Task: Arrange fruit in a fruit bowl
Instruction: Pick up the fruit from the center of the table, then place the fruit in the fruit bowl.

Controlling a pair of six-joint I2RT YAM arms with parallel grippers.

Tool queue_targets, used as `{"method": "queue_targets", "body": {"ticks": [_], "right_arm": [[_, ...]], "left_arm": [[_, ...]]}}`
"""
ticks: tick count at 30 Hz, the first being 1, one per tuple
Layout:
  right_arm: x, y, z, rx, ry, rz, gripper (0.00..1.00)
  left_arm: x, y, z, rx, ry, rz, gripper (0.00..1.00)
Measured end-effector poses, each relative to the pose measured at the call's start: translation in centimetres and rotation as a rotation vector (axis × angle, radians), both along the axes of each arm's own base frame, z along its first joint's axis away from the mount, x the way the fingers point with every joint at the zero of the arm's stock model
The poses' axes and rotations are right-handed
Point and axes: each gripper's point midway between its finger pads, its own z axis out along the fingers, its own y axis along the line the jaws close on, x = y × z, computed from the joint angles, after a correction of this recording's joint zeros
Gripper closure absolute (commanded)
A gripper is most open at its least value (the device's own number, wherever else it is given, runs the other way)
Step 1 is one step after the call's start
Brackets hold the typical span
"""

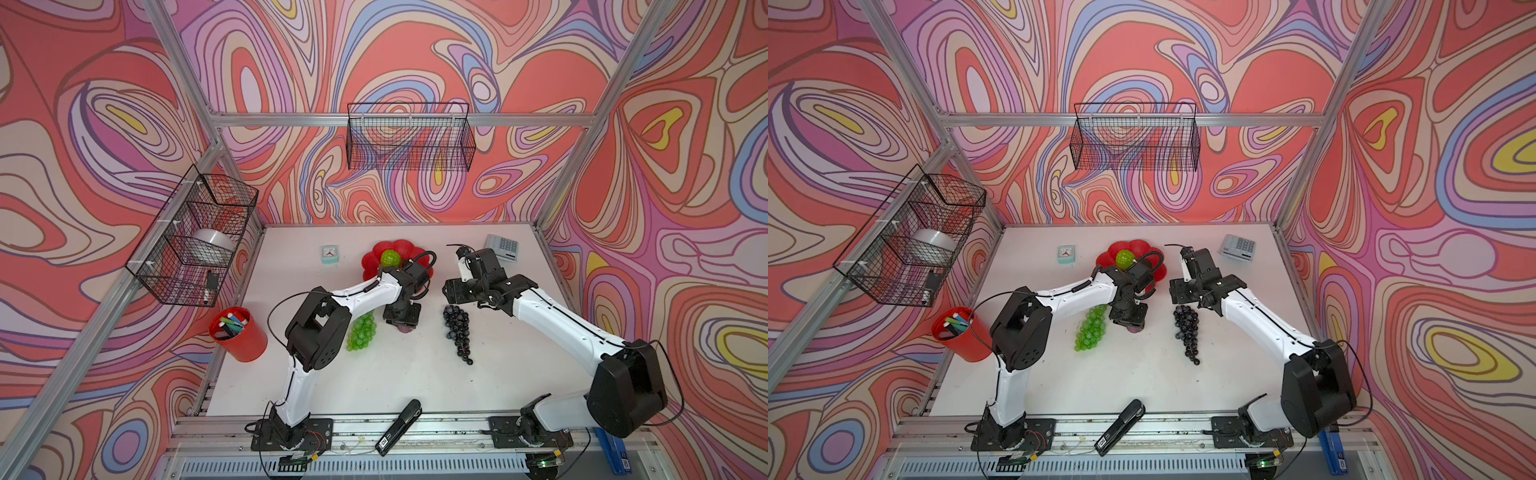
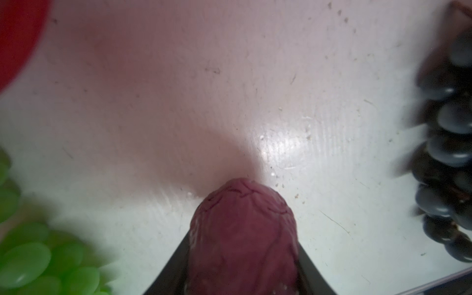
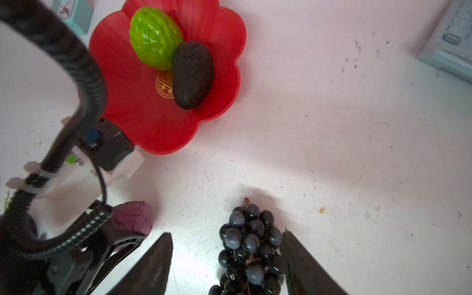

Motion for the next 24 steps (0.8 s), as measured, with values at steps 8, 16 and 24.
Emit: {"method": "queue_targets", "body": {"ticks": [8, 16, 24], "right_arm": [[0.6, 0.3, 1.4, 0.011, -0.029, 0.001, 0.3], [1.7, 0.9, 4.3, 0.039, -0.089, 0.014, 0.3], [0.9, 0.8, 2.7, 0.016, -0.022, 0.027, 0.3]], "left_arm": [[3.1, 2.1, 9.2, -0.113, -0.155, 0.047, 0.58], [9.3, 3.6, 11.6, -0.132, -0.25, 0.106, 0.58], [13.3, 3.8, 7.4, -0.088, -0.216, 0.117, 0.58]]}}
